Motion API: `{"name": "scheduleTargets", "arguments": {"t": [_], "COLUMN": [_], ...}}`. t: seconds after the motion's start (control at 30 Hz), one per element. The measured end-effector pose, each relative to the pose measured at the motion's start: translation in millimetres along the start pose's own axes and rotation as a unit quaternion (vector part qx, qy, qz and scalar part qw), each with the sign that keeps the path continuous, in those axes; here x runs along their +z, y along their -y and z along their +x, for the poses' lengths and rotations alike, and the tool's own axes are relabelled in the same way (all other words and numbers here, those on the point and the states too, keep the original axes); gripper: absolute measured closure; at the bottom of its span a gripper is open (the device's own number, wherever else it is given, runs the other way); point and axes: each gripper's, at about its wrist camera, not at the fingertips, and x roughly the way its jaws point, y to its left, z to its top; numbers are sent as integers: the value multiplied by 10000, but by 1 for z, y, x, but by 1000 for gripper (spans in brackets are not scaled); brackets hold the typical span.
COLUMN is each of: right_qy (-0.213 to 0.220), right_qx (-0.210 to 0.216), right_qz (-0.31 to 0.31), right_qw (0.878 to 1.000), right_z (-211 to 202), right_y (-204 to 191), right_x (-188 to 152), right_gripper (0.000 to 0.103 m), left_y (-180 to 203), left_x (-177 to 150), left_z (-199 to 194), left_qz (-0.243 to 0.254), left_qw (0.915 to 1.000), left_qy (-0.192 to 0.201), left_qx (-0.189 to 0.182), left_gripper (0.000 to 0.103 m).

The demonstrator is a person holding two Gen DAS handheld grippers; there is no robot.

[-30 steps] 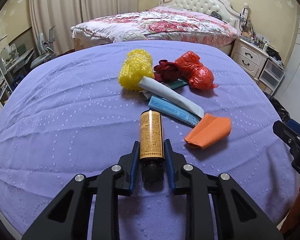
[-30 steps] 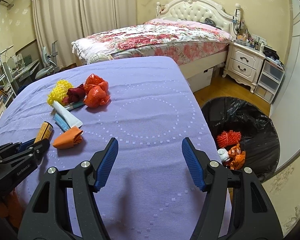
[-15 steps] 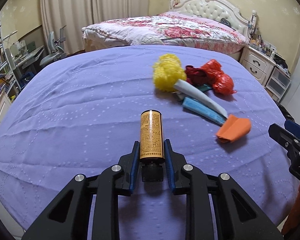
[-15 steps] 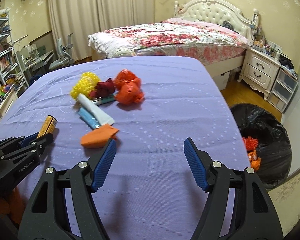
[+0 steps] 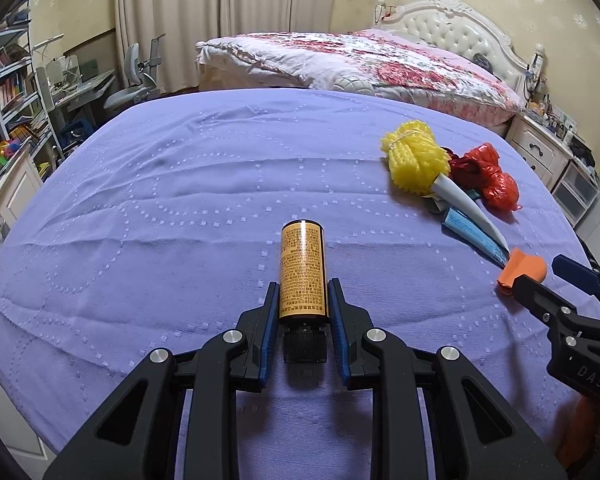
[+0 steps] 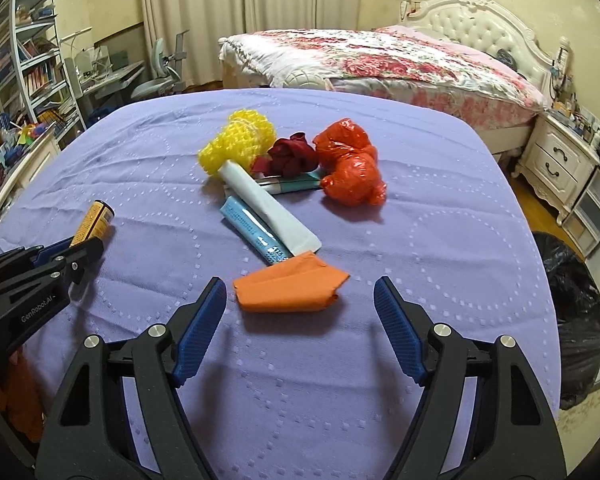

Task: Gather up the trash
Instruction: 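Close the right tool on the orange paper while the left tool holds the bottle, then carry the bottle and orange paper over the trash bin and open both tools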

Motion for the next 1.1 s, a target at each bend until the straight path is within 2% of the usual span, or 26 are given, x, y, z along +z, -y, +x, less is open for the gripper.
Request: {"name": "scheduleTargets", "arguments": {"t": [0.17, 0.23, 0.27, 0.3, 0.7, 1.1], "right_qy": [-164, -198, -244, -274, -91, 177], "right_qx": [-36, -57, -56, -50, -163, -597], "right_qz": [-137, -174, -193, -204, -137, 472], "right_qw": [9998, 9996, 9995, 9994, 9997, 9969], "right_z": [8, 10, 11, 12, -4, -33], "right_y": [-8, -9, -9, -10, 0, 65], "right_x": [-1, -1, -2, -3, -8, -12], "right_gripper": [29, 38, 47, 49, 50, 50], "left_y": [-1, -1, -1, -1, 7, 59], "left_x": [0, 0, 0, 0, -1, -2], "left_z": [2, 2, 2, 3, -3, -15], "left_qz": [-26, -32, -36, -41, 16, 340], "left_qw": [10000, 10000, 10000, 10000, 9998, 9969], "left_qy": [-9, -9, -8, -7, 68, 156], "left_qx": [-47, -65, -71, -76, -161, -696], "left_gripper": [78, 78, 78, 78, 78, 78]}}
